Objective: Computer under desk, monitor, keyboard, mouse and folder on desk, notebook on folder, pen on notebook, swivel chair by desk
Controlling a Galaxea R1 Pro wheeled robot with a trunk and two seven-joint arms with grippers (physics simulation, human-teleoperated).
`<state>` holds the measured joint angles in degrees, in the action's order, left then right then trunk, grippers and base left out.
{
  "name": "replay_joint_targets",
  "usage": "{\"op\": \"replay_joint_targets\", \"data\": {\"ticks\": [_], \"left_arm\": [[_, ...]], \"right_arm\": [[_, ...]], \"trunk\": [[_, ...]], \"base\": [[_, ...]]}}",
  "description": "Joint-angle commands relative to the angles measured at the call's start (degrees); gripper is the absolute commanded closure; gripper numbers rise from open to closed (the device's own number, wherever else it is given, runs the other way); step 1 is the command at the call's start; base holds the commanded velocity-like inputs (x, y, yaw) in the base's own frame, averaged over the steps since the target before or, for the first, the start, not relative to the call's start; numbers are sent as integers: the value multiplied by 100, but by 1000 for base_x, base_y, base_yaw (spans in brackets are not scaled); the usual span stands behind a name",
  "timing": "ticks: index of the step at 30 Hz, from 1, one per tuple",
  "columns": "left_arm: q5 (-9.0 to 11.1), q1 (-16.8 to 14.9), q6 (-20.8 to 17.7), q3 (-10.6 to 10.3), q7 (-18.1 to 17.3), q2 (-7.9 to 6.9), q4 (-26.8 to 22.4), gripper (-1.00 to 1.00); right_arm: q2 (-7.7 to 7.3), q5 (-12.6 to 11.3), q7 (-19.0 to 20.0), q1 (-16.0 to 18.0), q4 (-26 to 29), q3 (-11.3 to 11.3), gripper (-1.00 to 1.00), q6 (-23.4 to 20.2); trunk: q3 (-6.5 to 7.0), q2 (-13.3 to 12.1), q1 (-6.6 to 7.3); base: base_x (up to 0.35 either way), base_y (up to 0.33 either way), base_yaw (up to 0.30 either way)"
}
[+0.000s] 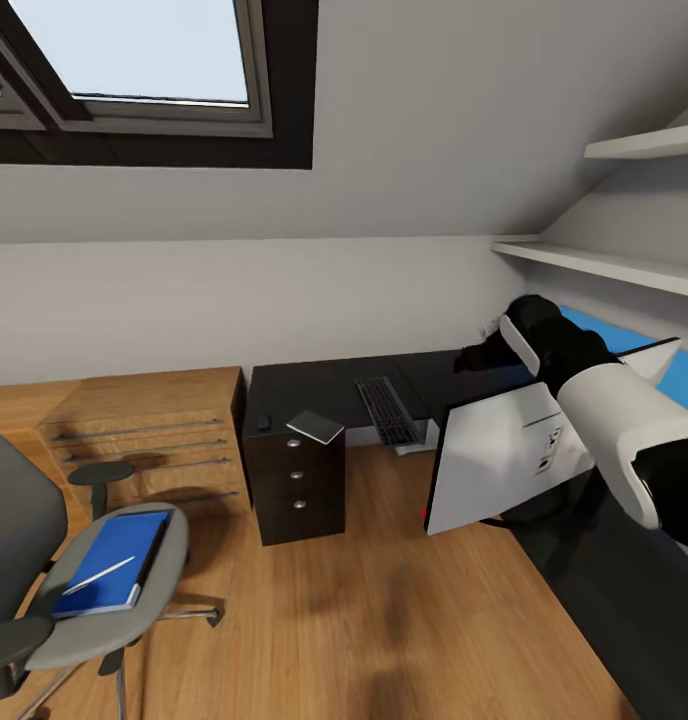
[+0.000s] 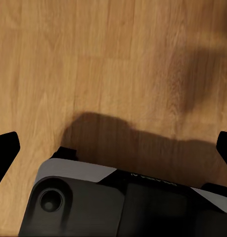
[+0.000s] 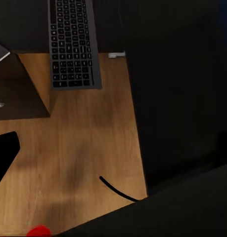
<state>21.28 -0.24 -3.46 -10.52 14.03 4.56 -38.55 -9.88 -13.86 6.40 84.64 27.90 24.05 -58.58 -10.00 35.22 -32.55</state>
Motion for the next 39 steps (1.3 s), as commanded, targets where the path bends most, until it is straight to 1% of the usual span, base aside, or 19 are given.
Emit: {"op": "replay_joint_targets", "data": {"ticks": [1, 5, 9, 12, 13, 17, 29, 33, 34, 37, 39], "left_arm": [[43, -2, -23, -28, 47, -3, -14, -100], [43, -2, -23, -33, 47, 5, -20, -100], [49, -2, -23, -36, 51, 2, -21, -100], [51, -2, -23, -37, 52, 2, -21, -100], [52, -2, -23, -38, 53, 0, -21, -100], [52, -2, -23, -38, 50, -2, -21, -100], [52, -2, -23, -38, 47, -3, -21, -100], [52, -2, -24, -38, 47, -4, -21, -100], [52, -2, -29, -38, 47, -4, -21, -100], [52, -2, -26, -38, 47, -2, -21, -100], [52, -2, -28, -38, 47, -2, -21, -100]], "right_arm": [[24, -7, 50, 36, -27, 78, -100, -30], [144, 36, 173, 120, -155, 204, -100, -65], [138, 92, 190, 133, -284, 333, -100, -72], [135, 109, 195, 138, -380, 351, -100, -73], [114, 118, 213, 140, -412, 361, -100, -70], [90, 120, 215, 140, -418, 363, -100, -67], [88, 112, 215, 140, -413, 388, -100, -68], [15, 109, 532, 140, -407, 387, -100, -81], [-19, 192, 838, 140, -385, 383, -100, -89], [-21, 346, 939, 140, -370, 382, -100, -95], [-22, 376, 953, 140, -368, 382, -100, -94]], "trunk": [[-10, 9, -2], [-10, 9, -2], [-10, 9, -2], [-10, 9, -2], [-10, 9, -2], [-10, 9, -2], [-10, 9, -2], [-10, 9, -2], [-10, 9, -2], [-10, 9, -2], [-10, 9, -2]], "base": [[0, 0, 0], [0, 0, 0], [0, 0, 0], [0, 0, 0], [0, 0, 0], [0, 0, 0], [0, 0, 0], [0, 0, 0], [0, 0, 0], [0, 0, 0], [0, 0, 0]]}}
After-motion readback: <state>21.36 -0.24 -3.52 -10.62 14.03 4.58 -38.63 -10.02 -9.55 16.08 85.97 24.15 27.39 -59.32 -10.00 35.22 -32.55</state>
